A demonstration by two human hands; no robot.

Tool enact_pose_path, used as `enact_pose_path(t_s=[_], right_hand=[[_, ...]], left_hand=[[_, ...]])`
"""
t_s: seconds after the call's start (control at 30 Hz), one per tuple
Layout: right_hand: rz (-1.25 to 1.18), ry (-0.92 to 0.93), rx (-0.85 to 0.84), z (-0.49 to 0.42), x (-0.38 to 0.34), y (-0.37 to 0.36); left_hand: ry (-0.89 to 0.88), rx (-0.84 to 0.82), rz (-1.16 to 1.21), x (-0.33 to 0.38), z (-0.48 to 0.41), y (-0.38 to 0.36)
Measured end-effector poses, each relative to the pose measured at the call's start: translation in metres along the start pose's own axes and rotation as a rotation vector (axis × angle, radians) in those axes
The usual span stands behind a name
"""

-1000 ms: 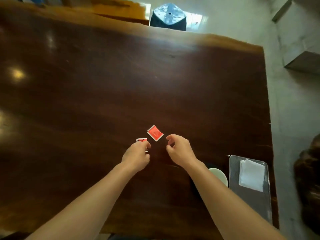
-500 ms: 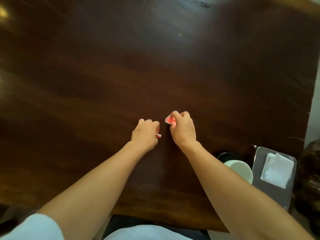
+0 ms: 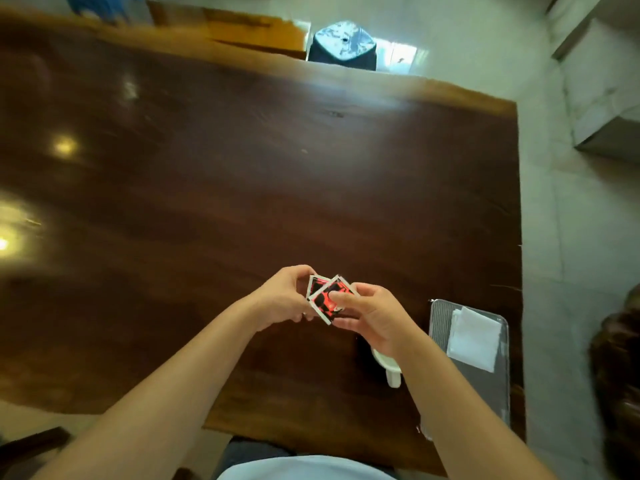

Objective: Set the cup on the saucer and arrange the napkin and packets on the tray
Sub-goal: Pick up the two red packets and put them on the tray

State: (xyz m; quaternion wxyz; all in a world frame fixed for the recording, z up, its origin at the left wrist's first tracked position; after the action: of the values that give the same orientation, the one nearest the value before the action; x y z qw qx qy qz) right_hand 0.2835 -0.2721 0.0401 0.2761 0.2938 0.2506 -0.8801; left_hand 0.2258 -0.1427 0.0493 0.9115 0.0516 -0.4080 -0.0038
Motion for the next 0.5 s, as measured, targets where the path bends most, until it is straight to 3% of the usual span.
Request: enact_pose_path(t_s=[0.17, 0.27, 0.33, 0.43, 0.5], right_hand=[[0.152, 0.102, -0.098, 0.057, -0.011, 0.029], [0.465, 0.181, 0.031, 0.084, -0.013, 0.055], [0.582, 0.232, 0.091, 0.099, -0.011, 0.066], [0.555, 0.298, 0.137, 0.121, -0.004, 0.079], [0.402, 0.314, 0.103, 0.132, 0.004, 0.086]], left_hand=[[-0.068, -0.113, 0.022, 0.030, 0.043, -0.073], [-0.067, -0.237, 0.107, 0.035, 0.062, -0.116], [-0.080, -0.226, 0.111, 0.036, 0.069, -0.137], [-0.123, -0.157, 0.148, 0.038, 0.074, -0.162], [-0.139, -0.144, 0.259, 0.039, 0.075, -0.177]])
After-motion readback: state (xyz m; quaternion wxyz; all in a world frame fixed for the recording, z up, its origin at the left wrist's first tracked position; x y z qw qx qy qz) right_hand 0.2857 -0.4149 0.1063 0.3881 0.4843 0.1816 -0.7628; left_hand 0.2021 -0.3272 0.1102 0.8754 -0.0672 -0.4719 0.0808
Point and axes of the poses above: each hand's wrist, its own z-axis away from the middle knuckle, its own y-axis out of the back of the hand, x = y × z, the point moved 9 cm from there along -z, towards the middle knuckle, and after that the axes turned 1 degree about -x, right-handed, at the moved point
